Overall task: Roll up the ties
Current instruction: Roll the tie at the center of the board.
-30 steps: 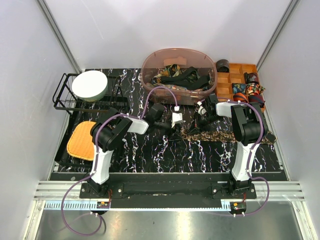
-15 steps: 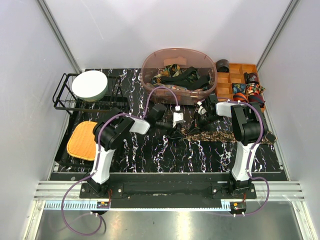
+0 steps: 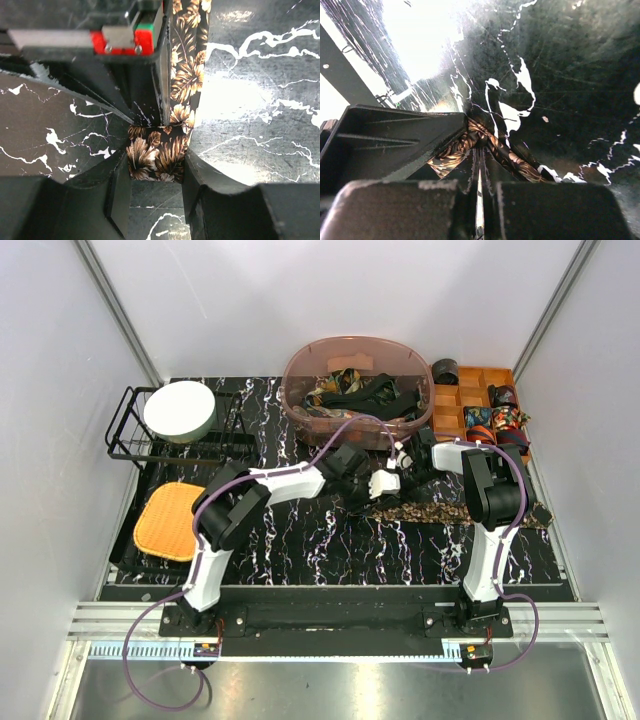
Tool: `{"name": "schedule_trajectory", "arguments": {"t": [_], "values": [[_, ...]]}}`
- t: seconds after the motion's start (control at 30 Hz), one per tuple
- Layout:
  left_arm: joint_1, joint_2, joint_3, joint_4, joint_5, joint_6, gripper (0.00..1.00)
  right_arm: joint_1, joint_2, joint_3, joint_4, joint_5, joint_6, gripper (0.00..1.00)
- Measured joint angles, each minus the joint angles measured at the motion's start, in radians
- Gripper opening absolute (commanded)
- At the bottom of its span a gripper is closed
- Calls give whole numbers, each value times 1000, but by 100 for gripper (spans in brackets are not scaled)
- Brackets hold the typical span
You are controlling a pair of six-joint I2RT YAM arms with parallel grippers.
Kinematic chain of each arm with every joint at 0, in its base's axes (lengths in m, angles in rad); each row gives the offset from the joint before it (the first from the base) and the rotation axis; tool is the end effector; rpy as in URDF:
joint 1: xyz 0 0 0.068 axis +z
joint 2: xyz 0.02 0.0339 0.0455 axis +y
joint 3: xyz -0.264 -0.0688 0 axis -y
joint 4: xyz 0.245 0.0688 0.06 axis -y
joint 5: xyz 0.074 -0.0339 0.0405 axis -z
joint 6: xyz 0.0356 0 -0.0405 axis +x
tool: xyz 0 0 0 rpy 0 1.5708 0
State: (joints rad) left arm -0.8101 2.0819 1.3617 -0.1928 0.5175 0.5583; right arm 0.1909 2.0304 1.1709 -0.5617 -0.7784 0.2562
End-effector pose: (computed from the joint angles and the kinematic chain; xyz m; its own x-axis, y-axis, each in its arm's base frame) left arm 0.2885 -0.3287 0.1442 -0.0188 0.6875 -0.7259 0.9998 0.0187 -0.0082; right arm 0.3461 0.0923 0.1054 -0.9995 -0.0094 0.0318 0.0159 0.7046 0.7094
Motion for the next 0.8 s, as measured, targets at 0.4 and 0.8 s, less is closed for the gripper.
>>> {"name": "schedule_trajectory", "arguments": {"t": [0.4,0.8], "values": [[-41,53,158,-229,-97,72,13,-62,-31,23,-103,-3,-94,34],[-50,61,180,-262,-111,106,15,-84,-108,19,-118,-106,-134,42]]}}
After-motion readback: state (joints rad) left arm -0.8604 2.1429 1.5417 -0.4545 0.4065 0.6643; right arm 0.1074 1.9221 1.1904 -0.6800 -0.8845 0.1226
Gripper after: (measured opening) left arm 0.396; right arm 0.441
